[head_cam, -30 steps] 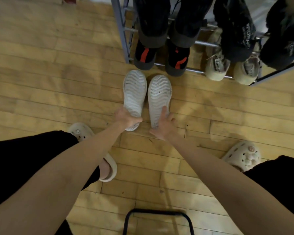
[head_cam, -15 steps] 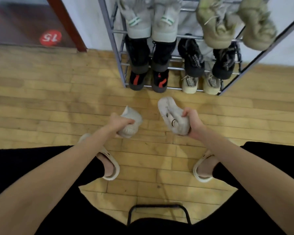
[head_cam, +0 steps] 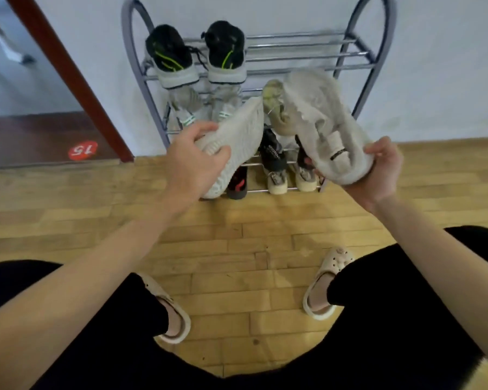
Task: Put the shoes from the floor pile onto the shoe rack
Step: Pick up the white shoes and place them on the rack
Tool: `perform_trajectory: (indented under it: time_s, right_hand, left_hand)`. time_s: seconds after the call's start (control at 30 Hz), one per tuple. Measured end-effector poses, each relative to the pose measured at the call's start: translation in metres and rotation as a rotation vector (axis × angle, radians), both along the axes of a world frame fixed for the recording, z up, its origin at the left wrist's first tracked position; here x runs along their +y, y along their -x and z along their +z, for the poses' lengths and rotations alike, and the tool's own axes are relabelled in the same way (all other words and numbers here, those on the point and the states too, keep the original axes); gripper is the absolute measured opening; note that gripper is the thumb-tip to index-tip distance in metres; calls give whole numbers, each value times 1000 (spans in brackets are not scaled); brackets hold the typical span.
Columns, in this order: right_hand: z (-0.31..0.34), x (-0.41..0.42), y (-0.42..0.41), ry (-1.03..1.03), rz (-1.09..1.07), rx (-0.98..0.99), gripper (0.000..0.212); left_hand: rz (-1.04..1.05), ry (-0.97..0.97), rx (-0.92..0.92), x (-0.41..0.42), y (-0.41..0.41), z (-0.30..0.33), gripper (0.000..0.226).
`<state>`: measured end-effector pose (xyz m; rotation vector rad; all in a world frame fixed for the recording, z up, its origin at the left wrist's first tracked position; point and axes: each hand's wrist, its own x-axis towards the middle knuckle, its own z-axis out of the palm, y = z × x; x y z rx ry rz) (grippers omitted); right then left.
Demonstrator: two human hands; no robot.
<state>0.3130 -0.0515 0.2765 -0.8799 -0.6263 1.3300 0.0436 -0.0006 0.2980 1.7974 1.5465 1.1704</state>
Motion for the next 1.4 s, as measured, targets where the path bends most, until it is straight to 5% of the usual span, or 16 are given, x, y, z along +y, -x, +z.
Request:
perform_trajectory:
  time_s: [0.23, 0.47, 0.8, 1.03, 1.2, 1.27, 1.4]
  right_hand:
    - [74, 55, -32, -159, -133, 31, 47]
    - [101, 134, -60, -86, -173, 33, 45]
    - [93, 233, -88, 37, -211, 56, 36]
    - [80, 248, -100, 93, -128, 63, 58]
    - [79, 244, -110, 187, -246, -112, 45]
    - [76, 240, -113, 234, -299, -215, 38]
    - [73, 220, -113, 219, -334, -325, 30]
  left_hand:
    - [-19, -383, 221, 41, -68, 78, 25]
    - [-16, -524, 481, 127, -124, 101, 22]
    - [-31, -485, 720, 218, -190, 80, 23]
    - [-10, -474, 858, 235, -223, 72, 26]
    - [-51, -441, 964, 240, -237, 68, 22]
    - [-101, -393, 922, 244, -237, 67, 19]
    - [-325, -207, 549, 249, -229, 66, 16]
